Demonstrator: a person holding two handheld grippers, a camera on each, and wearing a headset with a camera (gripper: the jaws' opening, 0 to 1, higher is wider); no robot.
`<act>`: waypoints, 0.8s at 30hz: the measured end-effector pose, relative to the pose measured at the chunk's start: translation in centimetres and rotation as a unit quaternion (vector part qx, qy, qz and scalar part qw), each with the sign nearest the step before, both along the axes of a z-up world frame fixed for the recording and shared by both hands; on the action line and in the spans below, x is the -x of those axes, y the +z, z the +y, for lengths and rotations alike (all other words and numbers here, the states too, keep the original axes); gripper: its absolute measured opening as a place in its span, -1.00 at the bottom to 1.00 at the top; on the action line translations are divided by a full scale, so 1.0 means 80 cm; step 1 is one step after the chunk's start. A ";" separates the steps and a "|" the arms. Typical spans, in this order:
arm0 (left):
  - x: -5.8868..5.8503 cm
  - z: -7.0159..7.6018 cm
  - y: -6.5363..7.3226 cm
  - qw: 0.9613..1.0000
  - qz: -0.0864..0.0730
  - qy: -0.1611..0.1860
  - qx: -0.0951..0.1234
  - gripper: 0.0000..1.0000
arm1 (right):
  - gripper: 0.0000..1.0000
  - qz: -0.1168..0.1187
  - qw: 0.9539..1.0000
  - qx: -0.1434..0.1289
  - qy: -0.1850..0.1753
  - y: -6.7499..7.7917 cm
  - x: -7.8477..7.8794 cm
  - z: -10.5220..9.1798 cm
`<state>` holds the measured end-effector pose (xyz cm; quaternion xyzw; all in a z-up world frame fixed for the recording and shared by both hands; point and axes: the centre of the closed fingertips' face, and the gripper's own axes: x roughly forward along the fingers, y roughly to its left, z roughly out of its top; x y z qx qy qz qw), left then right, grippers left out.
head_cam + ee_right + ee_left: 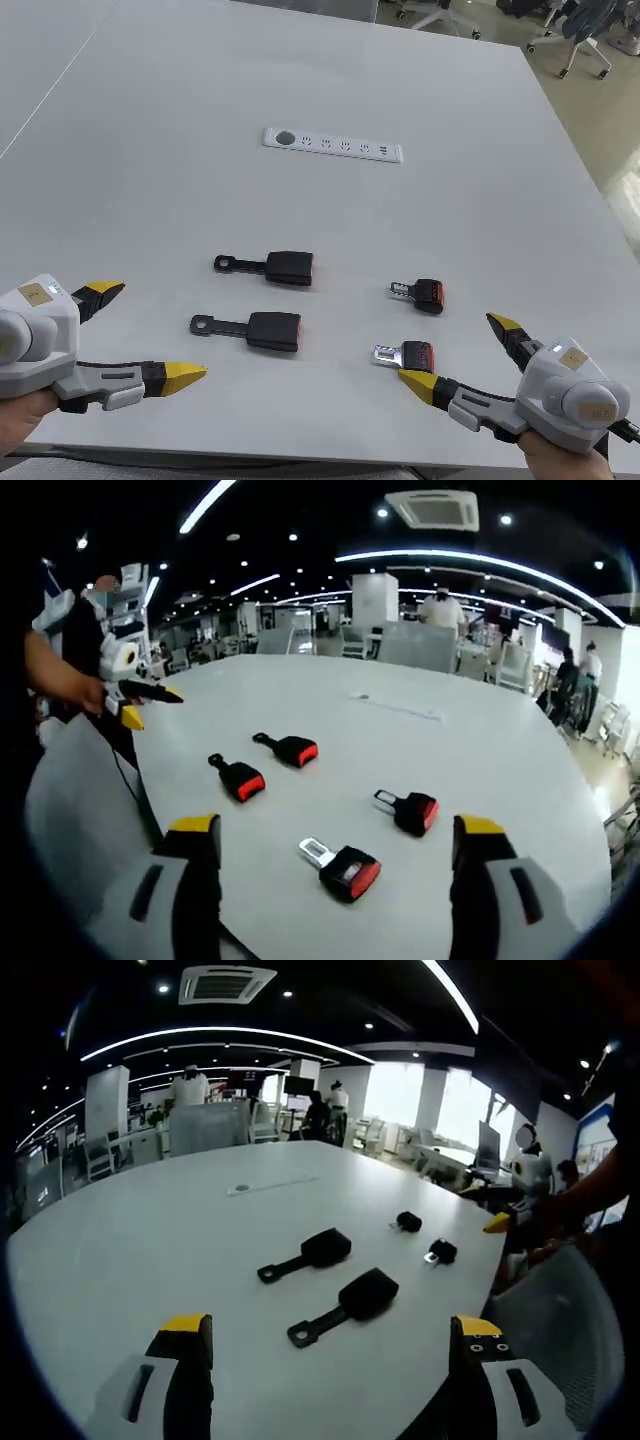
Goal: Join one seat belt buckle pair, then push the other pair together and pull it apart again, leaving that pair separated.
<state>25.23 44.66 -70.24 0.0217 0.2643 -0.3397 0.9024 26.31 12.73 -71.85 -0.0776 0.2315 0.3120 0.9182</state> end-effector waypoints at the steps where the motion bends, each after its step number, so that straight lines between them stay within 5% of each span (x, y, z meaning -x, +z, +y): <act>1: 0.000 0.000 0.000 1.000 -0.001 0.000 0.000 1.00 | 0.97 0.000 1.000 0.000 0.000 0.000 0.000 0.000; 24: 0.003 -0.003 -0.003 1.000 0.001 -0.003 0.002 1.00 | 0.94 0.008 1.000 0.001 -0.011 -0.008 0.004 -0.007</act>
